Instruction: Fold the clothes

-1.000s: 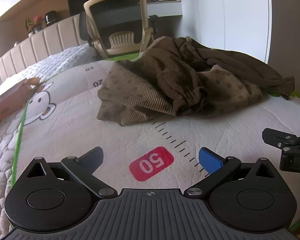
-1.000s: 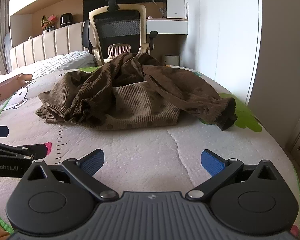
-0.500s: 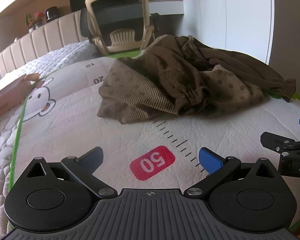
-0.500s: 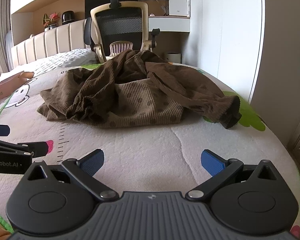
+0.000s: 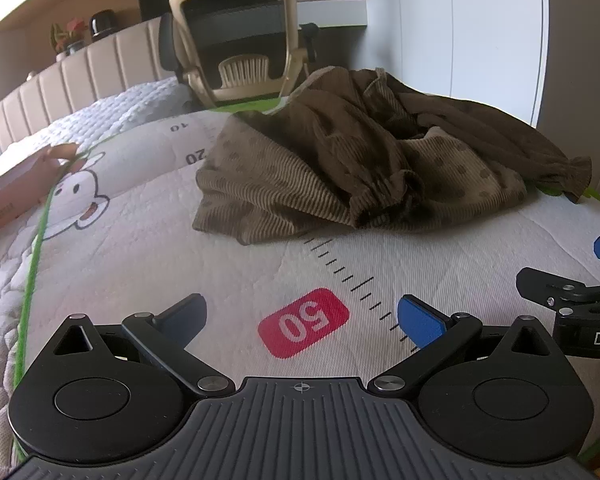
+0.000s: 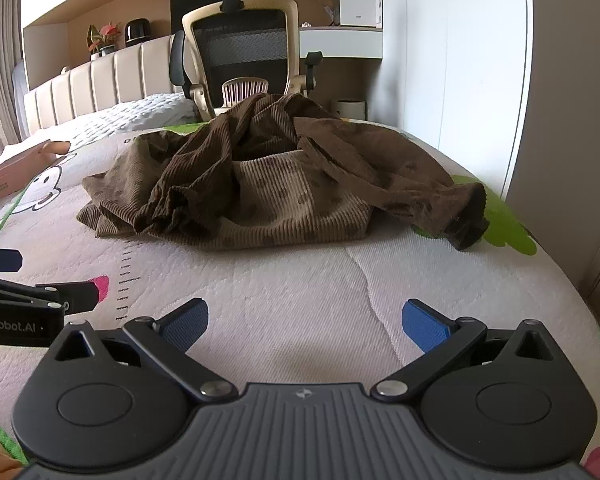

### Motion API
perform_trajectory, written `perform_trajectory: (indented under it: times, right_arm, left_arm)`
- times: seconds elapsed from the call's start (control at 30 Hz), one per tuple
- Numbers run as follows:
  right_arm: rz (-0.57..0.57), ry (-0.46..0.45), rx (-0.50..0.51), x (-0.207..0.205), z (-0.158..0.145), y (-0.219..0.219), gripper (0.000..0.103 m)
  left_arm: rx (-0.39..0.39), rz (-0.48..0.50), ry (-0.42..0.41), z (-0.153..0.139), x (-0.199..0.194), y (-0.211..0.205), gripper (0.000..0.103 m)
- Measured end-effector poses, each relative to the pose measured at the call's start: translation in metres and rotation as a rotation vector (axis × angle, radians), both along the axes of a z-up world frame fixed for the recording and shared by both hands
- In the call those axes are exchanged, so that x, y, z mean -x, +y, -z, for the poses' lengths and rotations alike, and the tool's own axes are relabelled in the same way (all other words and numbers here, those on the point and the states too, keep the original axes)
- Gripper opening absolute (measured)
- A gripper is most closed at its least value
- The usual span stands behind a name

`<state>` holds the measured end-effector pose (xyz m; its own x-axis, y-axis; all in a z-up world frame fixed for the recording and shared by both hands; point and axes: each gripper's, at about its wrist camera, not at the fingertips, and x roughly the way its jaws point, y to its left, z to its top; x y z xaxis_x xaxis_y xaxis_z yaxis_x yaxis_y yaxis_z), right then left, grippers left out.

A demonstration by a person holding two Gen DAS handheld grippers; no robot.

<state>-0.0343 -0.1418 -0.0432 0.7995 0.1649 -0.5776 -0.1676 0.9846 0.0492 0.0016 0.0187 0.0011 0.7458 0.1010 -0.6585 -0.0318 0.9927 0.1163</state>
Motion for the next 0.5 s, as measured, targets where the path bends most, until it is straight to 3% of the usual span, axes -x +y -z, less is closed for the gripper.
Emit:
perform_trajectory:
  times: [0.37, 0.5]
  right_arm:
    - [-0.021, 0.003, -0.016, -0.006, -0.004, -0.003, 0.103]
    - [-0.026, 0.023, -0.093, -0.034, -0.015, -0.018, 0.103]
  left_arm:
    - [0.044, 0.035, 0.029, -0.002, -0.006, 0.005, 0.103]
    - [0.122, 0.051, 0.03, -0.012, -0.017, 0.019, 0.103]
